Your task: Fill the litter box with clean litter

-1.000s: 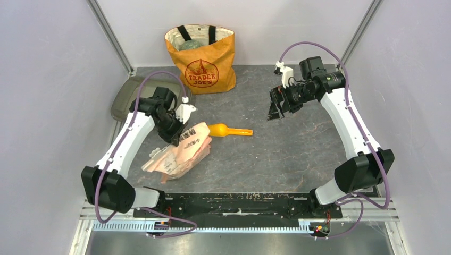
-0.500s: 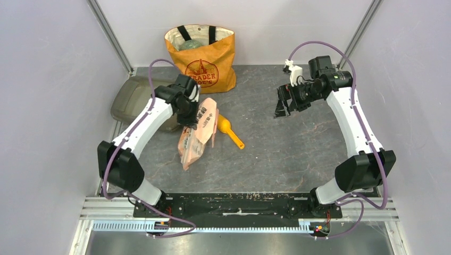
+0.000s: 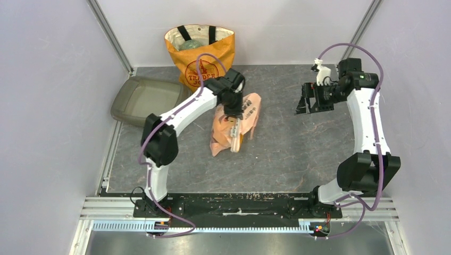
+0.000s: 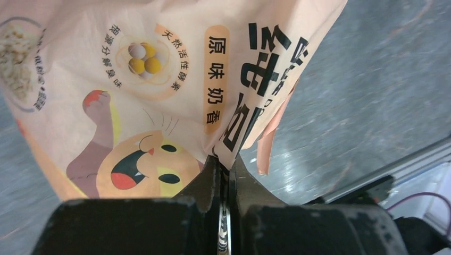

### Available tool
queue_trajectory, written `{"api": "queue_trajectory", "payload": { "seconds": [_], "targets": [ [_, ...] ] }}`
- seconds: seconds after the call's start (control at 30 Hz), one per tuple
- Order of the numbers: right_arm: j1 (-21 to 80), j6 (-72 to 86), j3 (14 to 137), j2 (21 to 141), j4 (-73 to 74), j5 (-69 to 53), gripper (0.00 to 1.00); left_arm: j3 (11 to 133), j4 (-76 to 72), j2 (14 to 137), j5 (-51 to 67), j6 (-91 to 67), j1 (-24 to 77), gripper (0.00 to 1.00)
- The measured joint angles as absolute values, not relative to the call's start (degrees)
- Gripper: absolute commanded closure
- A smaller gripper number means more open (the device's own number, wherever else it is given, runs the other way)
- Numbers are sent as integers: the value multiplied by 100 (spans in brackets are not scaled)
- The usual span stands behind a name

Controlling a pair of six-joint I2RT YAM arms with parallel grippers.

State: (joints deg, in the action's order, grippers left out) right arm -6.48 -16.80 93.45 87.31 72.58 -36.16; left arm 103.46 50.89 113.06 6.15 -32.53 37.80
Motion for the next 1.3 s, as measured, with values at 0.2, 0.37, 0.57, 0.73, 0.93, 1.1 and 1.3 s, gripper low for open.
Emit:
{"api": "queue_trajectory", "payload": {
  "seconds": [0.2,0.37,0.57,0.73,0.93,1.1,1.3],
  "targets": [
    [-1350,-1916,9345,8772,7631,-3642,1,11478,4611,12355,972,-4193,4377,98],
    [-1612,-1973,9345,9032,7815,-3642,1,12291,4032,13063,1367,-4899,4582,98],
    [-1608,-1953,9411,9443,7878,-3907,1,12383,3258,13196,1651,-5402,4508,83],
    [-1597,-1905,9474,9616,7883,-4193,1,12234,2655,13155,1999,-5505,4327,21],
    [-1518,-1745,9478,9629,7811,-4303,1,11601,2467,12479,2346,-4936,4040,12],
    [-1450,-1553,9478,9629,7640,-4268,1,11622,3249,11566,2644,-3247,3363,14],
    [-1441,-1317,9478,9629,7378,-4110,1,11782,4722,10565,2698,-344,1149,24]
  ]
}}
